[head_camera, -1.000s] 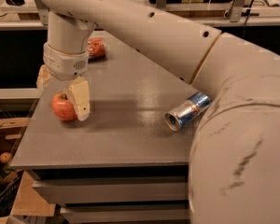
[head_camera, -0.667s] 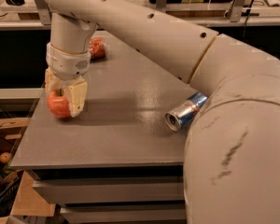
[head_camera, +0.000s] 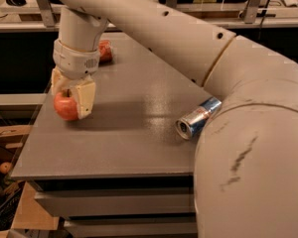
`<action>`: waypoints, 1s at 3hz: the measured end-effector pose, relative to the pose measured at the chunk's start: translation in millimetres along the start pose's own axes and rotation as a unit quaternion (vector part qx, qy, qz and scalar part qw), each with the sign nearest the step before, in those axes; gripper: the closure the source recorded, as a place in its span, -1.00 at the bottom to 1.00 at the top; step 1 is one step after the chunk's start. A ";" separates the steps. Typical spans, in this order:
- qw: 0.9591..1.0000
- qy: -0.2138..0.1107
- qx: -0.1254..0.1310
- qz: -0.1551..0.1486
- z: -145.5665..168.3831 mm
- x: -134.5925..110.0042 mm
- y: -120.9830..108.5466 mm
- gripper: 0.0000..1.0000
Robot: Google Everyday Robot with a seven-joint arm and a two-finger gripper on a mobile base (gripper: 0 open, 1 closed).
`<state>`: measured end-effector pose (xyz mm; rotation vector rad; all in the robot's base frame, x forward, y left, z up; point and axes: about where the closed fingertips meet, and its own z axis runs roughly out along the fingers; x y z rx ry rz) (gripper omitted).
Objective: Pick apple
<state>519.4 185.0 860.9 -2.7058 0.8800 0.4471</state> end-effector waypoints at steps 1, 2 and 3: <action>1.000 0.005 0.022 -0.006 -23.2 -3.2 -0.2 1.00; 0.999 0.013 0.041 -0.015 -45.4 -9.6 -1.7 1.00; 0.998 0.015 0.049 -0.023 -57.0 -14.3 -4.6 1.00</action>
Offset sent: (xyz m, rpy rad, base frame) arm 0.0004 -0.0203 0.0751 0.0639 -0.1093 -0.0010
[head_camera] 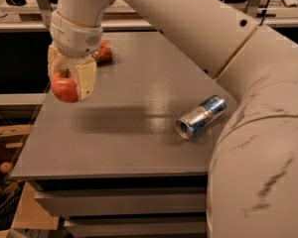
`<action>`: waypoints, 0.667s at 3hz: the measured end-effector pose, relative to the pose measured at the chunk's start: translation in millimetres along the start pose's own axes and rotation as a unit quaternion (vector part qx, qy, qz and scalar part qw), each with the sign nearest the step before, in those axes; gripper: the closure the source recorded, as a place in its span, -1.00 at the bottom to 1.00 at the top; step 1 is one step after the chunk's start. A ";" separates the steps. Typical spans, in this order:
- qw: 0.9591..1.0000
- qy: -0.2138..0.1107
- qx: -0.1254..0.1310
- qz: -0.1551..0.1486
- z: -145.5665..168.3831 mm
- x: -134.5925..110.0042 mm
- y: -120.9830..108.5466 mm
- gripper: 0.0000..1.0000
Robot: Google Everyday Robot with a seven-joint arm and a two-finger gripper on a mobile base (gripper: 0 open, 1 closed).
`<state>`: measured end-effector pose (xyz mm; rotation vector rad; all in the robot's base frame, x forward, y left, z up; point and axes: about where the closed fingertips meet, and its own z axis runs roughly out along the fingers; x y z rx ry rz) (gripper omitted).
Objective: Pick apple
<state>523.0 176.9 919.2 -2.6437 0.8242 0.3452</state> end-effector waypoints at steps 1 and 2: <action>1.000 -0.001 0.001 -0.005 -4.0 -1.7 -3.3 1.00; 1.000 -0.002 -0.004 -0.010 -3.3 -3.2 -5.8 1.00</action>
Offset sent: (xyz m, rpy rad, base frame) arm -0.0039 -0.0024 0.0065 -0.0380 0.0165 0.0445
